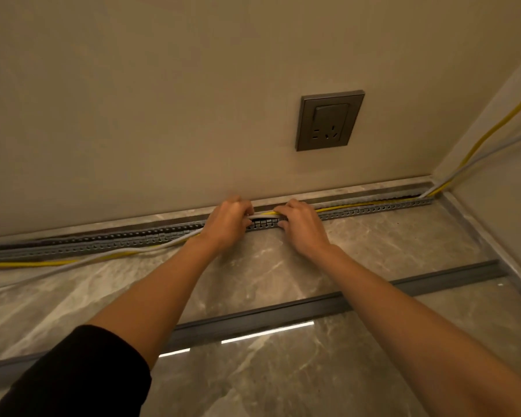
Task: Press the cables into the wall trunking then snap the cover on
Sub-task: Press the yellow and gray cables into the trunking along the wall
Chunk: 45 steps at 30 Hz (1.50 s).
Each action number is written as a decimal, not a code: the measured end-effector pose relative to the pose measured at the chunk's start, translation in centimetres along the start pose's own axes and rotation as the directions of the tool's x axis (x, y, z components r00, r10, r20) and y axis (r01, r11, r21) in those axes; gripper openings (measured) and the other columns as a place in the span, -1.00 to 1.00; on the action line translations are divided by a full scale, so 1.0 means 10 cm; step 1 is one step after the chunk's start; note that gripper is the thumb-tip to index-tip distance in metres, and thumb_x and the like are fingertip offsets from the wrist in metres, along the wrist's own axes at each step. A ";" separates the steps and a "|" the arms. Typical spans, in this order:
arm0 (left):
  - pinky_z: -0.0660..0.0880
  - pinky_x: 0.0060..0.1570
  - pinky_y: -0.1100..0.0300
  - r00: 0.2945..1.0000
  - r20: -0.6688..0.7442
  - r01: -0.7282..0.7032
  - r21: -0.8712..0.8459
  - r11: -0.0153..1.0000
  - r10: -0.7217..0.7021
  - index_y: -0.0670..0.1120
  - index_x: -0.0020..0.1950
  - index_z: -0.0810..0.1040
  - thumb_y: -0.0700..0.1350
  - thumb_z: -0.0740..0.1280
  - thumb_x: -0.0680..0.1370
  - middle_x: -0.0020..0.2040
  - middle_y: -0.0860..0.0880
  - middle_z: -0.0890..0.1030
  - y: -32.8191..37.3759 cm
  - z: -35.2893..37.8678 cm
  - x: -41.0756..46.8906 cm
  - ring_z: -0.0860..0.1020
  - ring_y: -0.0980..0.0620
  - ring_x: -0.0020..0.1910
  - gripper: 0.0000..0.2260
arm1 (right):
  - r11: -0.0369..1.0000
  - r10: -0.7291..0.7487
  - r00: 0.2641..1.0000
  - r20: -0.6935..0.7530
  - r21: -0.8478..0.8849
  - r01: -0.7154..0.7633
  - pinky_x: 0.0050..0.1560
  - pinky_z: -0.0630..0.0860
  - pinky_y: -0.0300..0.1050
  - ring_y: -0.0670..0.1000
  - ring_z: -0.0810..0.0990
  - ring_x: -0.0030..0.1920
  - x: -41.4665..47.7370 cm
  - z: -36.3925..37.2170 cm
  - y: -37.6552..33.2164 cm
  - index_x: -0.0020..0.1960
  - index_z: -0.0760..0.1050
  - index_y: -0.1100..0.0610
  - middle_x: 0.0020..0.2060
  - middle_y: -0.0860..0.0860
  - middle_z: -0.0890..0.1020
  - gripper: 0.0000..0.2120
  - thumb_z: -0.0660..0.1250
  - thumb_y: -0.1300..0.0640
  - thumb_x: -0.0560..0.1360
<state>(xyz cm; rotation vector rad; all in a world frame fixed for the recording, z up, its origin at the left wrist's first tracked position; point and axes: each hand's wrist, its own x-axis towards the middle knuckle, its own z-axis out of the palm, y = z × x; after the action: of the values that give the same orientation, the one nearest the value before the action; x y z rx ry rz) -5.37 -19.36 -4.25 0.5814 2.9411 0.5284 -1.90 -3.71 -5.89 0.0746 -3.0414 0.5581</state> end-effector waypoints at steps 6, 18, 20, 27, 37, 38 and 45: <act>0.44 0.05 0.06 0.993 0.072 -0.099 0.151 0.984 0.089 -0.12 0.10 0.57 -0.18 0.32 0.49 0.13 -0.16 0.59 -0.18 -0.10 -0.07 0.52 -0.16 0.13 -0.81 | 0.999 0.048 0.998 0.044 0.007 -0.048 0.17 0.41 -0.07 0.19 0.53 0.15 -0.02 -0.09 -0.04 0.22 0.56 0.12 0.11 0.16 0.58 -0.70 0.33 0.17 0.49; 0.43 -0.14 0.02 0.948 0.153 -0.317 0.491 0.812 0.278 -0.14 0.28 0.41 -0.29 0.13 0.59 0.19 -0.17 0.52 -0.06 -0.26 -0.05 0.56 -0.22 0.07 -0.72 | 0.993 0.113 0.989 0.095 -0.052 -0.109 0.05 0.43 -0.07 0.16 0.54 0.11 -0.05 -0.12 -0.05 0.18 0.58 0.12 0.04 0.14 0.61 -0.72 0.33 0.09 0.50; 0.46 -0.13 0.01 0.941 0.149 -0.336 0.518 0.787 0.303 -0.14 0.33 0.35 -0.26 0.11 0.61 0.19 -0.19 0.51 -0.05 -0.17 -0.09 0.57 -0.20 0.05 -0.72 | 0.992 0.127 0.988 0.085 -0.037 -0.124 0.04 0.43 -0.07 0.16 0.54 0.10 -0.05 -0.12 -0.05 0.16 0.60 0.13 0.03 0.13 0.62 -0.74 0.34 0.09 0.49; 0.34 -0.24 0.05 0.947 0.004 -0.316 0.213 0.925 0.322 -0.24 0.13 0.48 -0.20 0.21 0.59 -0.01 -0.30 0.56 -0.16 -0.06 -0.11 0.55 -0.26 -0.06 -0.83 | 0.982 0.146 0.989 0.033 0.117 -0.149 0.01 0.38 -0.14 0.11 0.54 0.06 -0.07 -0.13 -0.06 0.10 0.63 0.10 0.00 0.11 0.61 -0.79 0.39 0.17 0.46; 0.45 -0.03 0.04 0.985 0.030 -0.166 -0.063 0.984 0.168 -0.18 0.16 0.46 -0.17 0.34 0.53 0.06 -0.19 0.58 -0.03 -0.06 0.05 0.53 -0.19 0.06 -0.77 | 0.956 0.192 0.981 0.002 0.225 -0.187 0.04 0.44 -0.13 0.05 0.57 0.04 -0.06 -0.09 -0.02 -0.02 0.60 0.17 0.01 0.08 0.64 -0.84 0.44 0.21 0.40; 0.45 0.00 0.02 0.979 0.037 -0.199 0.005 0.980 0.199 -0.19 0.15 0.50 -0.18 0.31 0.54 0.09 -0.19 0.57 -0.01 -0.06 0.06 0.52 -0.19 0.09 -0.80 | 0.957 0.184 0.983 -0.004 0.228 -0.178 0.00 0.41 -0.15 0.06 0.57 0.03 -0.06 -0.08 -0.02 -0.04 0.60 0.19 0.00 0.09 0.64 -0.85 0.44 0.21 0.40; 0.24 -0.40 0.12 0.900 0.025 -0.422 0.299 0.856 0.435 -0.27 -0.19 0.57 -0.33 0.39 0.39 -0.19 -0.26 0.58 0.04 -0.04 -0.07 0.58 -0.25 -0.22 -0.97 | 0.959 0.141 0.990 -0.029 0.251 -0.129 0.01 0.41 -0.14 0.11 0.58 0.00 -0.08 -0.05 0.03 -0.06 0.66 0.22 -0.05 0.15 0.64 -0.86 0.45 0.23 0.39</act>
<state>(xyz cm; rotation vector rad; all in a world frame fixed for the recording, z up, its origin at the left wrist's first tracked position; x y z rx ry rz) -4.66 -19.46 -3.71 1.2979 2.9491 0.1192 -1.14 -3.24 -5.57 -0.1366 -2.9294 0.9355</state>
